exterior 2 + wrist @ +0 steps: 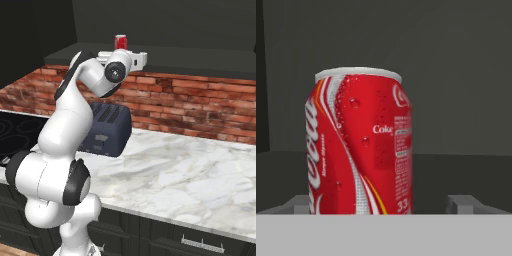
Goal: Pick the can from the counter and place it in the open cabinet.
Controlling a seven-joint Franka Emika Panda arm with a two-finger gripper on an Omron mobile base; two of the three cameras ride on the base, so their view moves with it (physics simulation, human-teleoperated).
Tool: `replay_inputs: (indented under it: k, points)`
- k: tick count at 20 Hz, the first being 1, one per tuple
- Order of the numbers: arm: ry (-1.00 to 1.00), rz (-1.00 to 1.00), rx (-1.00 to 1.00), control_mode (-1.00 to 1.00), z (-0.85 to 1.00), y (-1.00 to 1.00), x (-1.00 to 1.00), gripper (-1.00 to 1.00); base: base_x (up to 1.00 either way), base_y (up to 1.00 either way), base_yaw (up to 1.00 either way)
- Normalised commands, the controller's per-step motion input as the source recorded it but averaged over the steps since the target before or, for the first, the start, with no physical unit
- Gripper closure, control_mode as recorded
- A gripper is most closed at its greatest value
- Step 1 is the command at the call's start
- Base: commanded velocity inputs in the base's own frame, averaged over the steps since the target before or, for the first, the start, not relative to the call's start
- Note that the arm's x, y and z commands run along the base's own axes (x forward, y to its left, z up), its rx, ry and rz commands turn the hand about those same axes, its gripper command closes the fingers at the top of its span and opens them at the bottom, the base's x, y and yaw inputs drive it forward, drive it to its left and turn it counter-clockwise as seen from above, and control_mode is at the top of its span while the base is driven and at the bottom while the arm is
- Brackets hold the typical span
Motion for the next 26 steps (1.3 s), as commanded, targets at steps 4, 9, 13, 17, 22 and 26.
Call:
replay_inputs:
  k: [4, 9, 13, 17, 22, 26]
  points:
    - [0.00, 0.00, 0.00, -1.00, 0.02, -0.12, 0.00, -1.00, 0.00, 0.00, 0.00]
    - [-0.02, 0.00, 0.00, -1.00, 0.16, 0.00, -0.07, -1.00, 0.00, 0.00, 0.00]
    - [-0.09, 0.00, 0.00, -1.00, 0.08, 0.06, 0.00, -1.00, 0.00, 0.00, 0.00]
    - [-0.05, 0.00, 0.00, -1.00, 0.00, 0.22, -0.04, -1.00, 0.00, 0.00, 0.00]
    - [0.00, 0.00, 0.00, -1.00, 0.15, 0.11, -0.13, -1.00, 0.00, 0.00, 0.00]
    - [0.00, 0.00, 0.00, -1.00, 0.46, 0.00, -0.25, -1.00, 0.00, 0.00, 0.00]
